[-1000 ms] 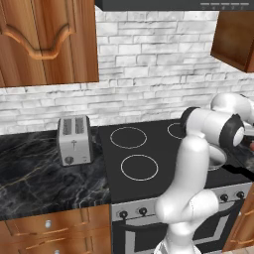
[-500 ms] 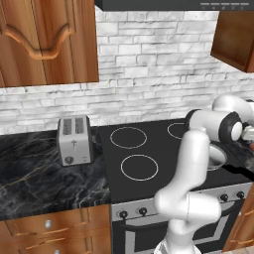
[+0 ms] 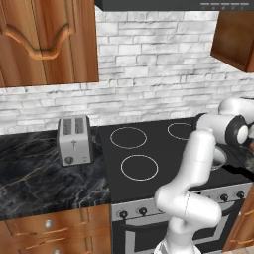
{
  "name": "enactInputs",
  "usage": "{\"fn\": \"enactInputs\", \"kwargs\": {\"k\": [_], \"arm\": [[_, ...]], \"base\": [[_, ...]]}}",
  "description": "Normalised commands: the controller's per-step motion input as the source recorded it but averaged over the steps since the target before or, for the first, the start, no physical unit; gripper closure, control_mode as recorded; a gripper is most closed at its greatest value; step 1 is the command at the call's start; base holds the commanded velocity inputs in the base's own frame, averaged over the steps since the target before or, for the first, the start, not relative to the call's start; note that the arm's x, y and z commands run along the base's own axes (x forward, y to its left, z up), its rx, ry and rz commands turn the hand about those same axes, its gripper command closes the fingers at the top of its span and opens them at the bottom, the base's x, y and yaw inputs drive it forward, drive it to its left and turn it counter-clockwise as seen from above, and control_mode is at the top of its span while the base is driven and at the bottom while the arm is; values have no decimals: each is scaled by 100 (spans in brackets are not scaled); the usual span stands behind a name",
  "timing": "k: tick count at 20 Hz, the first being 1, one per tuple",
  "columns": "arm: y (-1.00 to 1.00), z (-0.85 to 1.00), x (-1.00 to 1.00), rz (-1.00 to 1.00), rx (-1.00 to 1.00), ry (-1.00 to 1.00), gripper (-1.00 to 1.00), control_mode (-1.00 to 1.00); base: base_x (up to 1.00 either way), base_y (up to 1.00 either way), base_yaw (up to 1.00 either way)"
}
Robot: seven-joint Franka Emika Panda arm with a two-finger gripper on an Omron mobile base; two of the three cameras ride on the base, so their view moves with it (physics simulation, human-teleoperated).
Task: Put the onion and sweet potato in the pan. Then turn on the front right burner and set the heat to medium.
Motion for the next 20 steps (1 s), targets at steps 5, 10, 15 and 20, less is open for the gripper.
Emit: {"fn": "enactInputs", "kwargs": {"k": [5, 10, 15, 20], "arm": [[0, -10, 41, 1, 0, 0, -100, -100], [0, -1, 14, 0, 0, 0, -100, -100], [-1, -27, -5, 0, 0, 0, -100, -100], [0, -38, 0, 0, 0, 0, -100, -100]], "base": [[0, 0, 0], [0, 0, 0], [0, 0, 0], [0, 0, 0]]}}
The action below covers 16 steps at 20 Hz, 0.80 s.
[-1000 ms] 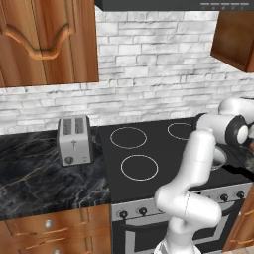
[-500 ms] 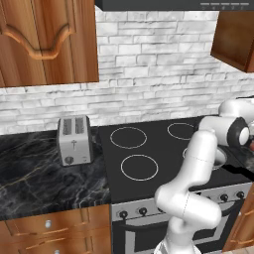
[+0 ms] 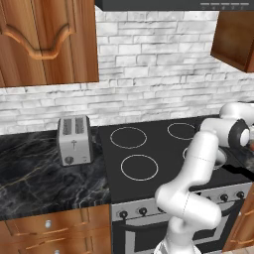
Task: Put the onion and sweet potato in the pan. Then turn on the front right burner and set the heat to medium.
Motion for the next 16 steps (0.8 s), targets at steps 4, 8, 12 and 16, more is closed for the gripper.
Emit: {"fn": "enactInputs", "kwargs": {"k": [4, 8, 12, 16], "arm": [[0, -25, 0, 0, 0, 0, -100, -100], [-1, -26, 0, 0, 0, 0, -100, -100], [-1, -7, 0, 0, 0, 0, -100, -100], [0, 0, 0, 0, 0, 0, 100, -100]], "base": [[0, 0, 0], [0, 0, 0], [0, 0, 0], [0, 0, 0]]}}
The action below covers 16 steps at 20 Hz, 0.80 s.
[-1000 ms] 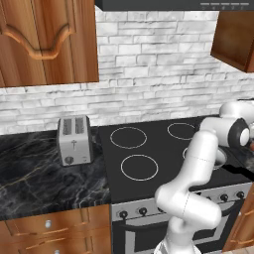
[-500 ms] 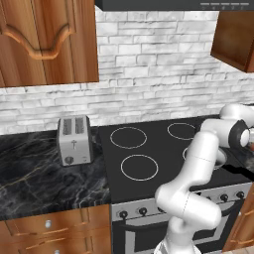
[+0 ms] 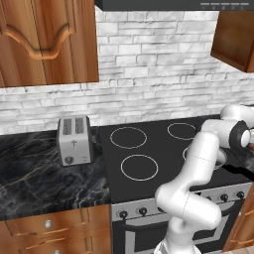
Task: Put the onion and sweet potato in the pan. Then turn on the front right burner and set the heat to medium.
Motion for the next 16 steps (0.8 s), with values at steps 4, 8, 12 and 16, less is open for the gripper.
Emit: {"fn": "enactInputs", "kwargs": {"k": [4, 8, 12, 16], "arm": [[0, 0, 0, 0, 0, 0, 100, -100], [10, 7, -43, 1, 0, -2, 100, -100], [74, 47, -88, 6, 0, -14, 100, -100], [88, 51, -44, 7, -1, -4, 100, -100]], "base": [[0, 0, 0], [0, 0, 0], [0, 0, 0], [0, 0, 0]]}}
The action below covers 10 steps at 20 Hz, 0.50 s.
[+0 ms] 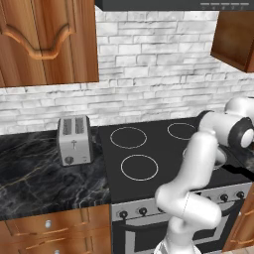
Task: Put the onion and sweet potato in the pan. Then turn on the front right burner and set the heat to medium.
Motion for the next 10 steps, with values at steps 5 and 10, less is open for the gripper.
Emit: {"fn": "enactInputs", "kwargs": {"k": [5, 10], "arm": [[94, 32, -20, 13, -1, 0, 100, -100], [92, 25, -8, 12, -5, 0, 100, -100]], "base": [[0, 0, 0], [0, 0, 0]]}}
